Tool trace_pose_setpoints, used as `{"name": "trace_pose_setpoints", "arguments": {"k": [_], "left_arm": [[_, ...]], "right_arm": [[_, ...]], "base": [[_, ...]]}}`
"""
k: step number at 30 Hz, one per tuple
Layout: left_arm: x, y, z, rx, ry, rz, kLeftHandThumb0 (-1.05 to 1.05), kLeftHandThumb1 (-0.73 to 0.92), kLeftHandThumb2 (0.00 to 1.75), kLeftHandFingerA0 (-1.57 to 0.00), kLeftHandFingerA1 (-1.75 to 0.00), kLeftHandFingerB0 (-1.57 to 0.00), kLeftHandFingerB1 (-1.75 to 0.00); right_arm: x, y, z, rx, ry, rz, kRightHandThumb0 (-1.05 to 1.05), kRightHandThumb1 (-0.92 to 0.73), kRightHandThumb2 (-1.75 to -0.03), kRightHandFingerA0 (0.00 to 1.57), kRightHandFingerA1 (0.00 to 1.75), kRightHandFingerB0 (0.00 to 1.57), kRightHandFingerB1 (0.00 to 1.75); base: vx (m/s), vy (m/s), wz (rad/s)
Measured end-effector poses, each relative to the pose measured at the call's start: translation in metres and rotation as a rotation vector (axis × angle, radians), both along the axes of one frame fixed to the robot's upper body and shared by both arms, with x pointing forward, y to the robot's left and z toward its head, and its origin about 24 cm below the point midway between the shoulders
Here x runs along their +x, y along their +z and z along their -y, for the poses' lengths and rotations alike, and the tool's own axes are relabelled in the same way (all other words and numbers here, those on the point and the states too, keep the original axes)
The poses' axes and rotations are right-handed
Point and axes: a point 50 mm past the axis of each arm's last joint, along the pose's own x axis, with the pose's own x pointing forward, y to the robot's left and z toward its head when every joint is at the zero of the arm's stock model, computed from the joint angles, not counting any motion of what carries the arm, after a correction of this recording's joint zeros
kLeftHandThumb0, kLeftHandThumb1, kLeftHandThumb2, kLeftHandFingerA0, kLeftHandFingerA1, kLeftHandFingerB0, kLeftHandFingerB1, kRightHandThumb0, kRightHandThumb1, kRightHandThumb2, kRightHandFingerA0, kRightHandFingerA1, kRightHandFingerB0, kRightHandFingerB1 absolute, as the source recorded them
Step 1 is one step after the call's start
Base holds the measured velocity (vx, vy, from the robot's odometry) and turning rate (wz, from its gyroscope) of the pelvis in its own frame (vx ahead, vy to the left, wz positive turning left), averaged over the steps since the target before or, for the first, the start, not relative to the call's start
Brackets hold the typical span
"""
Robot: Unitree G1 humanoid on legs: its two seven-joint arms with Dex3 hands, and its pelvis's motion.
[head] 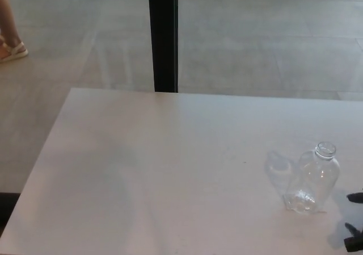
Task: The robot uses its right hand to grab and lift the lid of the spray bottle kept in the middle of the desk and places the lid on the right side of the bottle
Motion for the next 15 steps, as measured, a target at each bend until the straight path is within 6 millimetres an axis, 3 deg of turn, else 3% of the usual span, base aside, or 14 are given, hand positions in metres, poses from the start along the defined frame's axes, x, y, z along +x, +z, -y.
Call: {"name": "trace_pose_setpoints", "arguments": {"k": [1, 8, 15], "left_arm": [[0.000, 0.000, 0.000, 0.000, 0.000, 0.000, -0.86, 0.88, 0.66, -0.57, -0.51, -0.43, -0.40], [0.000, 0.000, 0.000, 0.000, 0.001, 0.001, -0.88, 0.86, 0.66, -0.59, -0.52, -0.44, -0.40], [-0.001, 0.000, 0.000, 0.000, 0.002, -0.001, -0.88, 0.86, 0.66, -0.58, -0.52, -0.44, -0.40]], "right_arm": [[0.000, 0.002, -0.001, 0.004, 0.004, -0.003, -0.94, -0.56, -0.91, 0.00, 0.00, 0.08, 0.11], [0.001, 0.032, 0.004, 0.006, 0.005, 0.024, -1.05, -0.59, -1.00, 0.00, 0.06, 0.00, 0.00], [-0.003, 0.074, 0.026, -0.003, -0.059, 0.072, -1.01, -0.50, -0.87, 0.00, 0.00, 0.00, 0.02]], "base": [[0.00, 0.000, 0.00], [0.00, 0.000, 0.00], [0.00, 0.000, 0.00]]}}
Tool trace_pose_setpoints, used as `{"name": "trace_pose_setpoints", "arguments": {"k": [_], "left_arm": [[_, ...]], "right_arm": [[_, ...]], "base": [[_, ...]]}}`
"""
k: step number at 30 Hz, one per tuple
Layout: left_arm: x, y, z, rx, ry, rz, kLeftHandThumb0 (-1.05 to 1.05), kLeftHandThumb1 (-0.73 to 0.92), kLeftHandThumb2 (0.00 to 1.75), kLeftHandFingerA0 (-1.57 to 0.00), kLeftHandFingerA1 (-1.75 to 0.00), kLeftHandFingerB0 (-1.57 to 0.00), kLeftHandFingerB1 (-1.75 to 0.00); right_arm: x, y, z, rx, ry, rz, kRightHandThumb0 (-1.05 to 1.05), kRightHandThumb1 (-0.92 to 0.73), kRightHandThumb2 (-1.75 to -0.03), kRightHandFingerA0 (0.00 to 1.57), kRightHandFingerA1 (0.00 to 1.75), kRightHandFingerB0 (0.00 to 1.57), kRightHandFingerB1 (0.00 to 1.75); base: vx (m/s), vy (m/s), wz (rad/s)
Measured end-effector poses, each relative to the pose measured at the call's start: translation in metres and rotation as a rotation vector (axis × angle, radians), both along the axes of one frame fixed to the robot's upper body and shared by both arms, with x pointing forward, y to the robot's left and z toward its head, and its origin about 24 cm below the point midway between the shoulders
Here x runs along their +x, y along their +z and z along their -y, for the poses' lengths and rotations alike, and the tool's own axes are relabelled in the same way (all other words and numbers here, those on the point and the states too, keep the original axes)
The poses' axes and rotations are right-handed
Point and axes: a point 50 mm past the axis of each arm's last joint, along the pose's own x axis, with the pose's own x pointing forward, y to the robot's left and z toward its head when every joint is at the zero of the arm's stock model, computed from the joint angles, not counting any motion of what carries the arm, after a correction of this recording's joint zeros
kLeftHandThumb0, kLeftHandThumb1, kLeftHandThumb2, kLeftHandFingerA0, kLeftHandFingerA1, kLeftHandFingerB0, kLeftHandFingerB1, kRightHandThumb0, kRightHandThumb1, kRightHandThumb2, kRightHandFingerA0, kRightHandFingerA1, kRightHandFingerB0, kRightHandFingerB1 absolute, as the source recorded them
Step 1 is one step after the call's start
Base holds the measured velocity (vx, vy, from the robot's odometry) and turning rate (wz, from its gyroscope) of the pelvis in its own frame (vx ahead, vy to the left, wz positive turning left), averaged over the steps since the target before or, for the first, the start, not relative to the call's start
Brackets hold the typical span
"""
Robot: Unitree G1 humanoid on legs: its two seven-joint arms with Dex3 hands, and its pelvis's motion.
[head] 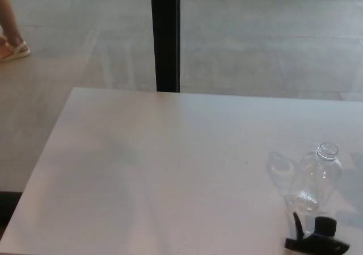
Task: The robot uses its right hand to grab and lift the lid of the spray bottle kept in the middle of the desk and places the lid on the right side of the bottle
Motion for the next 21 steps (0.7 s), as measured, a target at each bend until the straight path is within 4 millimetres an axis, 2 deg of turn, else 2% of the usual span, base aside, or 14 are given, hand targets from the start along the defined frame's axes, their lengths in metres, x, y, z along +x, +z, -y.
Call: {"name": "trace_pose_setpoints", "arguments": {"k": [3, 6, 7, 8, 10, 11, 12, 13, 14, 15, 16, 17, 18, 21], "left_arm": [[-0.001, 0.000, 0.000, 0.000, 0.001, -0.002, -0.88, 0.87, 0.67, -0.59, -0.52, -0.42, -0.40], [-0.002, -0.001, 0.000, 0.000, 0.001, -0.005, -0.88, 0.87, 0.66, -0.60, -0.52, -0.42, -0.40], [-0.002, -0.001, 0.000, 0.000, 0.001, -0.006, -0.87, 0.87, 0.66, -0.60, -0.52, -0.42, -0.40], [-0.002, -0.001, 0.000, 0.000, 0.001, -0.006, -0.88, 0.87, 0.66, -0.60, -0.53, -0.43, -0.40], [-0.002, -0.001, 0.000, 0.000, 0.001, -0.006, -0.88, 0.86, 0.66, -0.60, -0.53, -0.44, -0.40], [-0.002, -0.001, 0.000, 0.000, 0.001, -0.006, -0.87, 0.87, 0.66, -0.59, -0.53, -0.43, -0.40], [-0.002, -0.001, 0.000, 0.000, 0.001, -0.006, -0.87, 0.87, 0.66, -0.59, -0.53, -0.43, -0.40], [-0.001, -0.001, 0.000, -0.001, 0.000, -0.005, -0.87, 0.88, 0.66, -0.56, -0.51, -0.42, -0.40], [-0.001, -0.001, 0.000, -0.001, 0.000, -0.004, -0.86, 0.88, 0.66, -0.57, -0.51, -0.43, -0.40], [-0.001, -0.001, 0.001, -0.001, 0.000, -0.004, -0.83, 0.68, 1.10, -0.50, -0.60, -0.34, -0.52], [-0.001, -0.001, 0.001, -0.001, 0.000, -0.004, -0.83, 0.67, 1.10, -0.51, -0.61, -0.34, -0.52], [-0.001, -0.001, 0.001, -0.001, -0.001, -0.003, -0.89, 0.86, 0.66, -0.58, -0.52, -0.43, -0.40], [-0.001, -0.001, 0.001, -0.002, -0.001, -0.002, -0.89, 0.86, 0.66, -0.58, -0.53, -0.44, -0.39], [0.000, -0.001, 0.001, -0.003, -0.001, -0.001, -0.89, 0.86, 0.66, -0.58, -0.53, -0.44, -0.39]], "right_arm": [[-0.004, 0.016, 0.012, 0.001, -0.040, 0.011, -1.05, -0.59, -1.00, 0.00, 0.08, 0.00, 0.03], [-0.013, 0.031, 0.030, 0.010, -0.103, 0.030, -1.05, -0.60, -0.97, 0.00, 0.02, 0.01, 0.00], [-0.016, 0.035, 0.035, 0.014, -0.124, 0.039, -1.01, -0.59, -0.95, 0.00, 0.00, 0.09, 0.05], [-0.020, 0.039, 0.042, 0.023, -0.154, 0.051, -0.91, -0.54, -0.92, 0.00, 0.06, 0.09, 0.24], [-0.027, 0.044, 0.052, 0.038, -0.198, 0.072, -0.92, -0.54, -0.88, 0.00, 0.00, 0.13, 0.35], [-0.031, 0.048, 0.059, 0.051, -0.231, 0.090, -0.76, -0.48, -0.88, 0.02, 0.21, 0.12, 0.41], [-0.033, 0.050, 0.062, 0.058, -0.245, 0.100, -0.76, -0.48, -0.88, 0.02, 0.21, 0.12, 0.41], [-0.038, 0.053, 0.068, 0.070, -0.277, 0.121, -0.63, -0.67, -0.60, 0.01, 0.36, 0.23, 0.31], [-0.043, 0.055, 0.075, 0.097, -0.318, 0.151, -0.58, -0.69, -0.60, 0.01, 0.37, 0.24, 0.30], [-0.047, 0.056, 0.081, 0.127, -0.347, 0.173, -0.61, -0.52, -0.85, 0.05, 0.48, 0.19, 0.44], [-0.050, 0.056, 0.085, 0.151, -0.371, 0.190, -0.60, -0.52, -0.84, 0.08, 0.50, 0.18, 0.44], [-0.054, 0.055, 0.091, 0.185, -0.405, 0.213, -0.61, -0.51, -0.83, 0.07, 0.49, 0.19, 0.43], [-0.059, 0.053, 0.097, 0.220, -0.438, 0.232, -0.49, -0.72, -0.62, 0.07, 0.42, 0.20, 0.30], [-0.069, 0.046, 0.108, 0.295, -0.508, 0.264, -0.49, -0.72, -0.62, 0.07, 0.42, 0.20, 0.30]], "base": [[0.00, 0.000, 0.00], [0.00, 0.000, 0.00], [0.00, 0.000, 0.00], [0.00, 0.000, 0.00], [0.00, 0.000, 0.00], [0.00, 0.000, 0.00], [0.00, 0.000, 0.00], [0.00, 0.000, 0.00], [0.00, 0.000, 0.00], [0.00, 0.000, 0.00], [0.00, 0.000, 0.00], [0.00, 0.000, 0.00], [0.00, 0.000, 0.00], [0.00, 0.000, 0.00]]}}
